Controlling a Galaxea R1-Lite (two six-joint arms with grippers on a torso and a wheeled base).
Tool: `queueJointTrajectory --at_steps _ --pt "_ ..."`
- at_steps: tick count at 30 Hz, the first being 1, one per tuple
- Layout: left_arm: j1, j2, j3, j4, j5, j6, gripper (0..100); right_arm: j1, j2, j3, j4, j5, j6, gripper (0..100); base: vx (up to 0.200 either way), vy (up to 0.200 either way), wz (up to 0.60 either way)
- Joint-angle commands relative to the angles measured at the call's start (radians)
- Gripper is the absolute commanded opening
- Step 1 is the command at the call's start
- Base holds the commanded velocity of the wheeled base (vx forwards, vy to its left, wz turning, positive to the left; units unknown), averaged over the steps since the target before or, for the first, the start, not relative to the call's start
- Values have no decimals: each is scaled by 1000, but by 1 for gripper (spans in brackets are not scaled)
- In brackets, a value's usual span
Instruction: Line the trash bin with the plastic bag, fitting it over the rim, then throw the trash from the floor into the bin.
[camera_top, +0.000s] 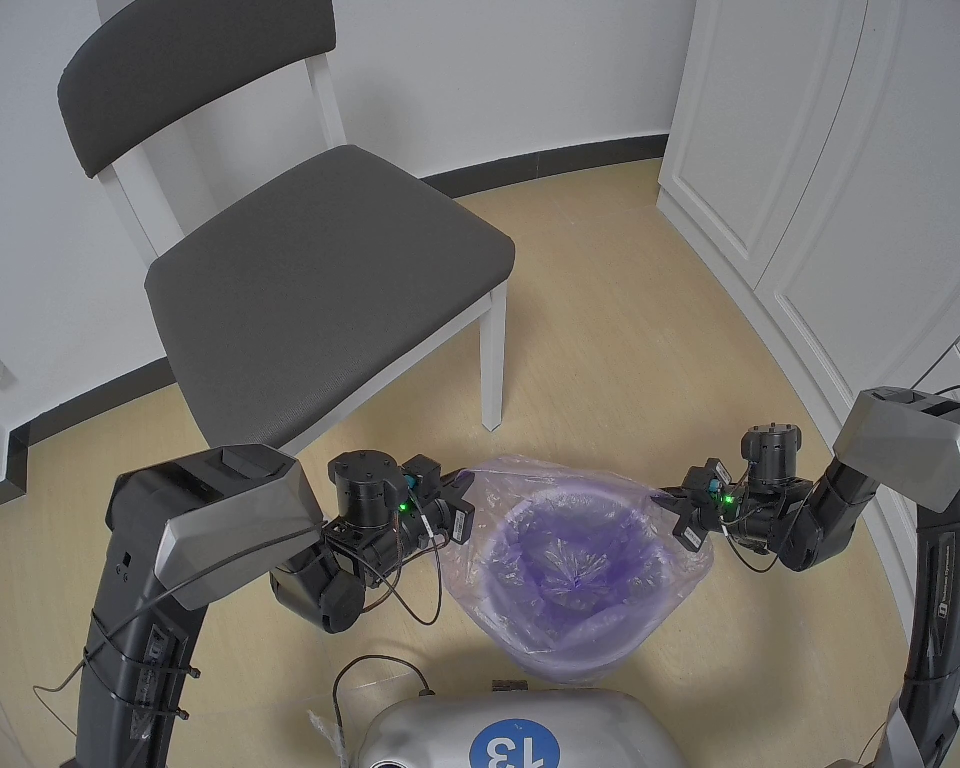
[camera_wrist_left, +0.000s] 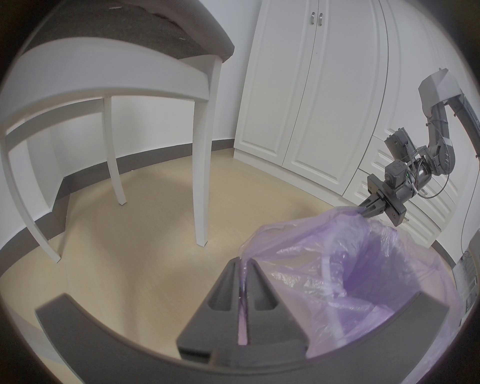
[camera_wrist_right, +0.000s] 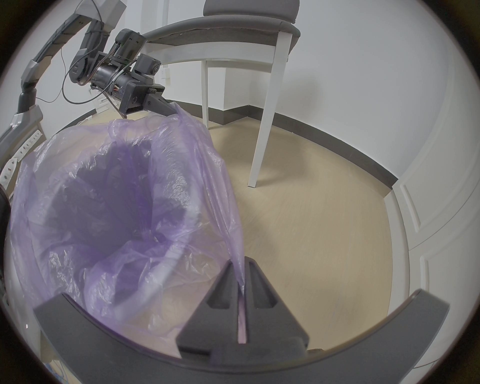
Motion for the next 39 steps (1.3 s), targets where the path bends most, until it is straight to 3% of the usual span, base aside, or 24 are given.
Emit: queueJointTrajectory --at_steps 1,20,21,34,35,39 --pt "4 14 27 -1 -8 0 0 -4 5 16 1 0 -4 0 0 0 0" --pt "7 6 116 -82 -11 -2 0 -9 -8 100 -87 0 -33 0 0 0 0" --pt "7 3 118 -84 -9 -2 0 -10 -12 102 -87 0 -43 100 0 0 0" --pt "13 3 121 -79 -11 1 0 -27 -63 174 -163 0 -43 100 0 0 0" --pt "13 1 122 -79 -11 1 100 -30 -64 185 -176 0 -43 100 0 0 0" --pt "24 -20 148 -104 -5 0 100 -30 -77 250 -238 0 -46 100 0 0 0"
